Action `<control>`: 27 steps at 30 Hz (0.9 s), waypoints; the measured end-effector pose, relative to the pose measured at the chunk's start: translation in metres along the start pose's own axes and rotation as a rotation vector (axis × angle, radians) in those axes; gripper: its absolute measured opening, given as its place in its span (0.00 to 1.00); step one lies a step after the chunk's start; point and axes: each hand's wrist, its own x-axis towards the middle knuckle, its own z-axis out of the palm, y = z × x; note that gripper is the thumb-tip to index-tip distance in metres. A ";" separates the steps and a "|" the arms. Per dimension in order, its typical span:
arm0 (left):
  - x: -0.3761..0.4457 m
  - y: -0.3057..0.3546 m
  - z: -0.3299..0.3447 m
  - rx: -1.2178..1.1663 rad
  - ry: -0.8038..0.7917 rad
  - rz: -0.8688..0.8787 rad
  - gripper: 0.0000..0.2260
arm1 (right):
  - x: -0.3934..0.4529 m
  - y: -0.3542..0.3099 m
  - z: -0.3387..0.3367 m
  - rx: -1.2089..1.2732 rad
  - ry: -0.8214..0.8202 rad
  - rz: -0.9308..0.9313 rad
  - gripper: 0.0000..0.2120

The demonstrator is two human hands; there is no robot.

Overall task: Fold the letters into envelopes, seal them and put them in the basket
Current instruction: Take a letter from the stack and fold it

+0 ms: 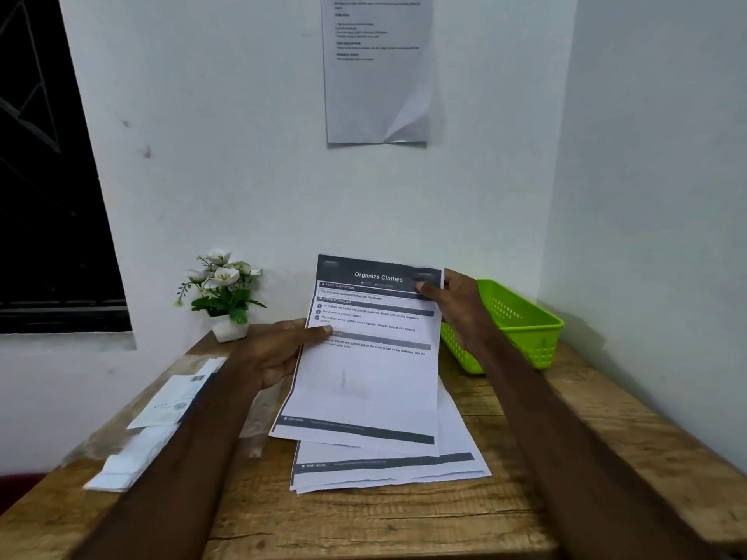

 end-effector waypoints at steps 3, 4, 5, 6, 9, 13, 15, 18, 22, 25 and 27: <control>0.000 0.000 0.004 -0.067 0.025 0.026 0.13 | -0.001 -0.005 0.002 0.007 0.021 -0.019 0.09; 0.002 -0.001 0.005 -0.088 0.041 0.035 0.12 | -0.001 -0.006 0.002 -0.002 0.027 -0.029 0.09; 0.002 0.000 0.006 -0.108 0.053 0.042 0.11 | -0.001 -0.006 0.002 -0.009 0.029 -0.038 0.09; 0.003 -0.001 0.005 -0.121 0.065 0.049 0.11 | -0.001 -0.008 0.002 -0.022 0.026 -0.051 0.09; 0.005 -0.002 0.005 -0.159 0.095 0.060 0.11 | -0.001 -0.010 0.001 -0.094 -0.012 -0.132 0.08; 0.003 0.001 0.006 -0.197 0.132 0.074 0.11 | -0.001 -0.011 0.000 -0.258 -0.094 -0.274 0.11; 0.003 0.004 0.004 -0.209 0.143 0.077 0.14 | -0.001 -0.009 -0.001 -0.340 -0.135 -0.318 0.13; 0.001 0.007 0.002 -0.207 0.142 0.067 0.17 | -0.005 -0.005 0.000 -0.446 -0.139 -0.361 0.18; -0.002 0.010 0.005 -0.219 0.131 0.096 0.14 | -0.010 -0.001 -0.001 -0.754 -0.158 -0.472 0.18; -0.001 0.010 0.005 -0.242 0.135 0.109 0.15 | -0.013 0.004 0.000 -0.855 -0.144 -0.510 0.17; 0.001 0.010 0.004 -0.261 0.140 0.120 0.17 | -0.014 0.008 0.001 -0.929 -0.117 -0.555 0.17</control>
